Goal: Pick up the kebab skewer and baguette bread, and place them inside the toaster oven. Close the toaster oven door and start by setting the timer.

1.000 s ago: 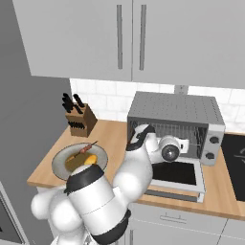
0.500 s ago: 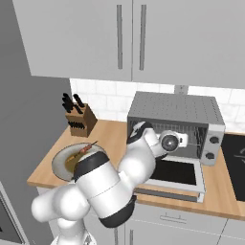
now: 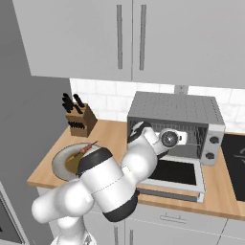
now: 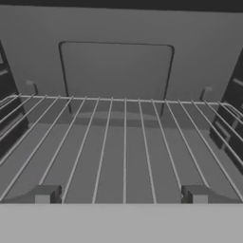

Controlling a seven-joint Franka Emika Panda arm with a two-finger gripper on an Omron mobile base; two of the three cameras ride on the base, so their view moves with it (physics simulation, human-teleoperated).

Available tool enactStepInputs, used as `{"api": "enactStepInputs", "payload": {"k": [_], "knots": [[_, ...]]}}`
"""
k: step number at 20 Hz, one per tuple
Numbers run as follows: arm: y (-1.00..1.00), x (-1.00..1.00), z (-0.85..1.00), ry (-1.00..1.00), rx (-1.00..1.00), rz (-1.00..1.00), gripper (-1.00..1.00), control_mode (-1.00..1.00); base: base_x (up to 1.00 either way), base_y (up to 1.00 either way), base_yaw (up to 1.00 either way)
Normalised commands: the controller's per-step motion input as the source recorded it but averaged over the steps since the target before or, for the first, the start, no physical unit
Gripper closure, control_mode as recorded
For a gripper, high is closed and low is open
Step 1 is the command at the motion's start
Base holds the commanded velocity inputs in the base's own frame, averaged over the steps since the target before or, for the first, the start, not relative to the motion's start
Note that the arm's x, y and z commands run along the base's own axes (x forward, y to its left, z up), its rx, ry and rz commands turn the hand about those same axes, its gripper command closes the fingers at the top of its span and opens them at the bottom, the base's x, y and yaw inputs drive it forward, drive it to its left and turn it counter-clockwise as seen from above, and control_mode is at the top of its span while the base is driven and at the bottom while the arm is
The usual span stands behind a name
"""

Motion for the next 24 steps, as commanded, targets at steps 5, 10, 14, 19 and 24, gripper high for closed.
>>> {"api": "enactStepInputs", "payload": {"k": [5, 10, 14, 19, 24], "knots": [[0.0, 0.0, -0.19, 0.0, 0.0, 0.0, -1.0, -1.0, 0.0, 0.0, 0.0], [0.0, 0.02, -0.14, 0.0, 0.0, 0.0, -1.0, -1.0, 0.0, 0.0, 0.0], [0.0, 0.18, -0.02, 0.0, 0.0, 0.0, -1.0, -1.0, 0.0, 0.0, 0.0], [0.0, 0.07, -0.11, 0.0, 0.0, 0.0, -1.0, -1.0, 0.0, 0.0, 0.0], [0.0, 0.0, -0.3, 0.05, 0.0, 0.0, -1.0, -1.0, 0.0, 0.0, 0.0]]}}
